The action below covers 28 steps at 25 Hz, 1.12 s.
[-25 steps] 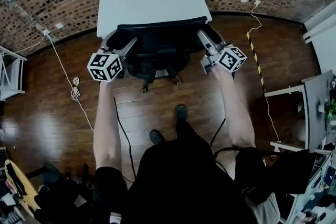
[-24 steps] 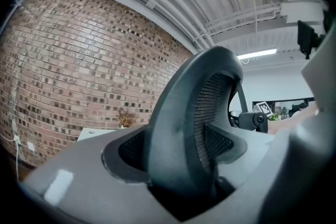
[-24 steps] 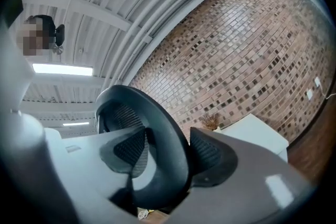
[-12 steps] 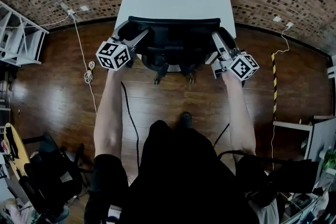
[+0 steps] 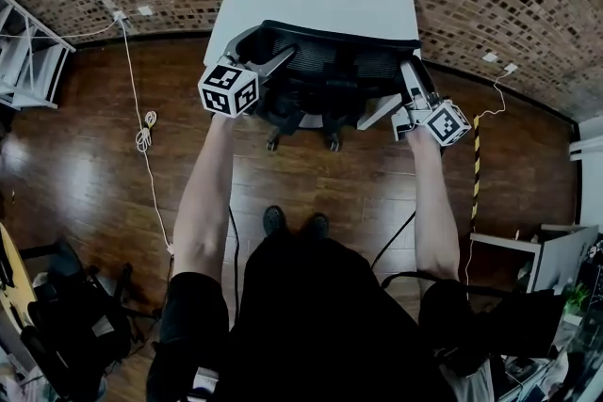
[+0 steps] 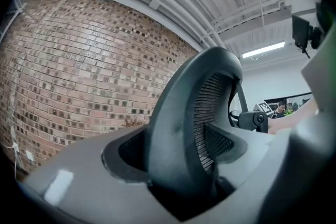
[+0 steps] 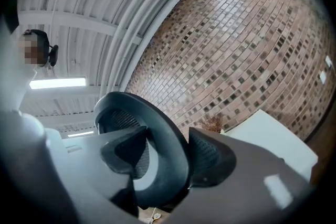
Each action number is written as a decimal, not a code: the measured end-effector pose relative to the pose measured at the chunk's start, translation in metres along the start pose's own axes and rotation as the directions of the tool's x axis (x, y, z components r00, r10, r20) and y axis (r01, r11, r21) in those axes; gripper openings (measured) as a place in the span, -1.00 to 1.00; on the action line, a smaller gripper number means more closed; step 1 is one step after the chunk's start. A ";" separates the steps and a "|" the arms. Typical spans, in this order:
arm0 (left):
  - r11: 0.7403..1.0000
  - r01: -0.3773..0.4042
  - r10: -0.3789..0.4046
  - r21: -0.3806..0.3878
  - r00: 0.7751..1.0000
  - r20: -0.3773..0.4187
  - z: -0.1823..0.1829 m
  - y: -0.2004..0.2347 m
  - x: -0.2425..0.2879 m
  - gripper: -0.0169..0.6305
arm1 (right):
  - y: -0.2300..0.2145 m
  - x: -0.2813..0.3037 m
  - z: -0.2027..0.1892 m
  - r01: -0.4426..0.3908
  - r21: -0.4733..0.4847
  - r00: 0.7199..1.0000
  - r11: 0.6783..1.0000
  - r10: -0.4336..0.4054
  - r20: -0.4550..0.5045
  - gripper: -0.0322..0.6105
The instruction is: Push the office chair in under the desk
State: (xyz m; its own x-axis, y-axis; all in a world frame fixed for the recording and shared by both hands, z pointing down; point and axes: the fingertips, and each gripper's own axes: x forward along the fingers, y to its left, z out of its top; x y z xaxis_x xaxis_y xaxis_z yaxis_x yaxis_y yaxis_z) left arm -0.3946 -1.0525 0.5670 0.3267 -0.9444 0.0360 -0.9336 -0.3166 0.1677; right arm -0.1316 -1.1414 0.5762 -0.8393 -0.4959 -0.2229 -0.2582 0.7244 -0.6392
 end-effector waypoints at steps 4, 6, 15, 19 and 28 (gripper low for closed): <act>1.000 0.014 -0.014 -0.007 1.000 0.015 -0.020 0.019 0.015 0.38 | 0.006 0.023 -0.008 -0.117 0.001 0.993 0.993 0.116 0.009 -0.16; 1.000 0.029 -0.029 -0.003 0.999 0.018 -0.018 0.027 0.013 0.38 | 0.017 0.032 -0.012 -0.147 -0.009 0.989 0.989 0.147 0.026 -0.16; 0.997 0.080 -0.080 0.013 0.996 0.031 0.006 0.040 -0.001 0.38 | 0.046 0.036 -0.013 -0.116 -0.049 0.993 0.992 0.118 0.027 -0.24; 0.992 0.122 -0.122 -0.010 0.992 0.015 -0.001 0.051 -0.002 0.38 | 0.053 0.003 -0.016 -0.062 -0.082 0.996 0.995 0.067 0.057 -0.46; 0.991 0.069 -0.040 -0.113 0.970 0.240 0.023 0.087 -0.056 0.24 | 0.079 -0.092 -0.139 0.139 -0.063 0.965 0.988 -0.150 -0.214 -0.46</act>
State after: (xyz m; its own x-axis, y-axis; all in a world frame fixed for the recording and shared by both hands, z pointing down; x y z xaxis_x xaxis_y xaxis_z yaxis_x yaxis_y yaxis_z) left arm -0.4975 -1.0293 0.5574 0.3192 -0.9245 -0.2082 -0.8862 -0.3691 0.2799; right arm -0.1415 -0.9724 0.6482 -0.8740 -0.4845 0.0382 -0.4021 0.6767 -0.6168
